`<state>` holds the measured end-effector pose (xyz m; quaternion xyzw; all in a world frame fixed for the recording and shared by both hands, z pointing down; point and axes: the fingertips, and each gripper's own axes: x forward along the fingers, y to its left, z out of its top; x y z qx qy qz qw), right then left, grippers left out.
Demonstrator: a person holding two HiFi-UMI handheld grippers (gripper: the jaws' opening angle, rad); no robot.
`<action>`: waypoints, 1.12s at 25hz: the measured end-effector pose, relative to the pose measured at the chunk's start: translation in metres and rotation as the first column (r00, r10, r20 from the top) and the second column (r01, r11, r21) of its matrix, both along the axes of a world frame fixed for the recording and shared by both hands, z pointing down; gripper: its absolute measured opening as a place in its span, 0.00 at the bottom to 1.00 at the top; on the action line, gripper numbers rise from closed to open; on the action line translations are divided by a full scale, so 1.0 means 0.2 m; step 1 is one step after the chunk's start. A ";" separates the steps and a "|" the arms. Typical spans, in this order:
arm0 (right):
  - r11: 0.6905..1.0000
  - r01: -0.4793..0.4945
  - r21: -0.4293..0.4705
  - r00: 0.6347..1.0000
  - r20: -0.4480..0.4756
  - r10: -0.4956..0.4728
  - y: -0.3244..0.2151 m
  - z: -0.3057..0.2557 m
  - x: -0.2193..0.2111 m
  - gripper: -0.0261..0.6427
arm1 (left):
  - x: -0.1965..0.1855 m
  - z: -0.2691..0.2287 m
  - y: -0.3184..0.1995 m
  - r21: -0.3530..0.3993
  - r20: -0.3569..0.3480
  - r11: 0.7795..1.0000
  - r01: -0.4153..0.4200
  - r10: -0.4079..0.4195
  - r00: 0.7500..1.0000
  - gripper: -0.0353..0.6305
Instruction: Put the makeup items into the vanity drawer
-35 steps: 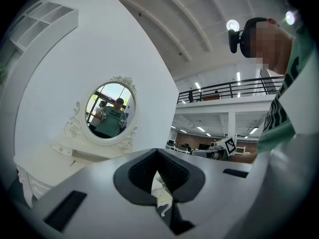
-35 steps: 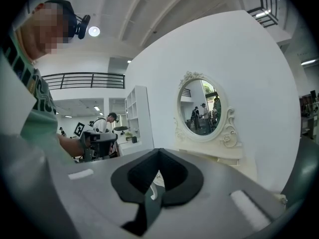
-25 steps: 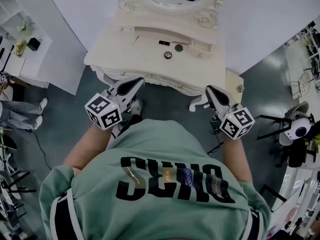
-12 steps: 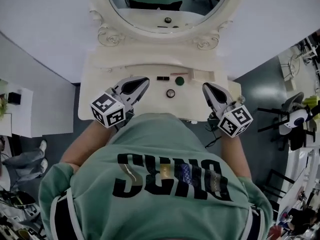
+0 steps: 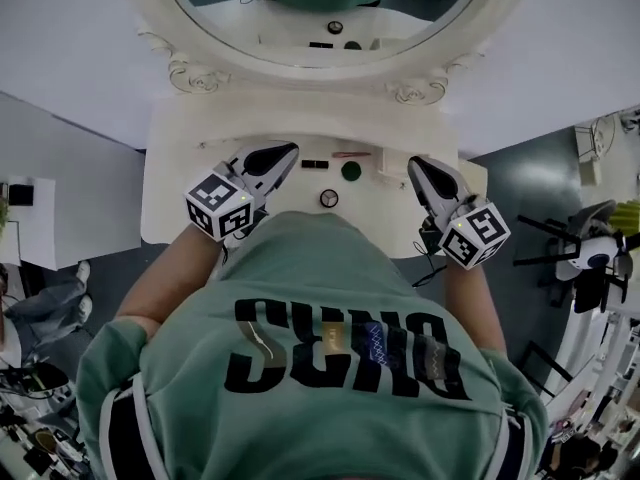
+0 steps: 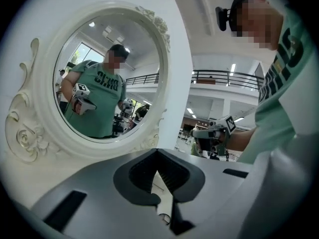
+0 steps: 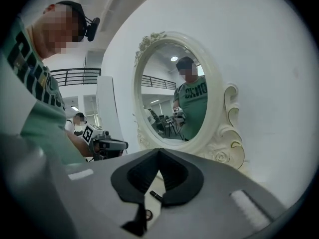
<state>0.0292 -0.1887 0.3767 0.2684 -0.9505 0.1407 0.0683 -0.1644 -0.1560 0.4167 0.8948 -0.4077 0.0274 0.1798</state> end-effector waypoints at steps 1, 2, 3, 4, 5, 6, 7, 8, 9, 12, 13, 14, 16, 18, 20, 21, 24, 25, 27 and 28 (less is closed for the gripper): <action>1.000 0.025 -0.001 1.000 -0.005 -0.025 -0.03 0.02 0.03 0.05 | 0.03 0.04 -0.03 -0.018 0.015 1.000 0.023 -0.023 1.000 0.06; 0.999 0.051 -0.002 0.999 -0.008 -0.051 -0.06 0.04 0.05 0.05 | 0.07 0.09 -0.05 -0.037 0.032 0.998 0.041 -0.040 0.999 0.06; 0.997 0.075 -0.003 0.997 -0.008 -0.075 -0.08 0.06 0.08 0.05 | 0.11 0.13 -0.07 -0.056 0.053 0.997 0.053 -0.050 0.997 0.06; 0.995 0.097 -0.009 0.995 -0.007 -0.097 -0.11 0.08 0.10 0.05 | 0.16 0.17 -0.09 -0.075 0.079 0.996 0.057 -0.052 0.996 0.06; 0.993 0.114 -0.018 0.993 -0.004 -0.114 -0.13 0.11 0.12 0.05 | 0.20 0.21 -0.10 -0.092 0.110 0.994 0.054 -0.044 0.993 0.06; 0.991 0.127 -0.029 0.992 0.000 -0.127 -0.15 0.14 0.14 0.05 | 0.25 0.25 -0.12 -0.108 0.145 0.993 0.044 -0.028 0.989 0.06; 0.990 0.137 -0.038 0.991 0.003 -0.137 -0.17 0.16 0.16 0.05 | 0.31 0.30 -0.14 -0.122 0.183 0.992 0.026 -0.003 0.983 0.06; 0.989 0.143 -0.044 0.990 0.005 -0.143 -0.19 0.18 0.17 0.05 | 0.36 0.35 -0.16 -0.139 0.225 0.990 -0.001 0.033 0.974 0.06; 0.988 0.147 -0.047 0.989 0.006 -0.147 -0.21 0.20 0.18 0.05 | 0.42 0.41 -0.18 -0.161 0.274 0.986 -0.037 0.080 0.958 0.06; 0.991 0.127 -0.050 0.992 0.007 -0.127 -0.20 0.24 0.21 0.05 | 0.58 0.62 -0.18 -0.250 0.432 0.954 -0.168 0.265 0.862 0.06; 0.992 0.112 -0.053 0.994 0.008 -0.112 -0.19 0.24 0.22 0.05 | 0.63 0.69 -0.17 -0.280 0.468 0.936 -0.211 0.326 0.822 0.06; 0.994 0.097 -0.055 0.995 0.010 -0.097 -0.19 0.25 0.24 0.05 | 0.68 0.75 -0.17 -0.309 0.495 0.917 -0.251 0.381 0.781 0.06; 0.996 0.072 -0.056 0.997 0.013 -0.071 -0.18 0.25 0.26 0.05 | 0.75 0.87 -0.16 -0.365 0.544 0.877 -0.312 0.473 0.693 0.09; 0.997 0.048 -0.060 0.999 0.010 -0.048 -0.18 0.27 0.30 0.05 | 0.78 1.00 -0.14 -0.423 0.592 0.837 -0.347 0.546 0.593 0.13; 0.997 0.025 -0.068 1.000 0.008 -0.025 -0.17 0.29 0.34 0.05 | 0.80 1.12 -0.12 -0.492 0.615 0.795 -0.355 0.606 0.504 0.18; 0.997 0.015 -0.072 1.000 0.009 -0.015 -0.16 0.30 0.36 0.05 | 0.80 1.16 -0.10 -0.522 0.619 0.776 -0.353 0.630 0.469 0.20; 0.996 -0.007 -0.086 1.000 0.014 0.008 -0.15 0.34 0.41 0.05 | 0.81 1.26 -0.07 -0.580 0.629 0.736 -0.348 0.677 0.383 0.23; 0.996 -0.012 -0.090 1.000 0.016 0.013 -0.15 0.35 0.42 0.05 | 0.81 1.29 -0.06 -0.595 0.630 0.728 -0.341 0.686 0.365 0.24; 0.995 -0.017 -0.101 1.000 0.018 0.019 -0.14 0.38 0.44 0.05 | 0.81 1.34 -0.06 -0.619 0.629 0.718 -0.317 0.695 0.348 0.27; 0.994 -0.018 -0.106 1.000 0.021 0.020 -0.13 0.39 0.45 0.05 | 0.80 1.36 -0.06 -0.627 0.631 0.718 -0.303 0.696 0.342 0.28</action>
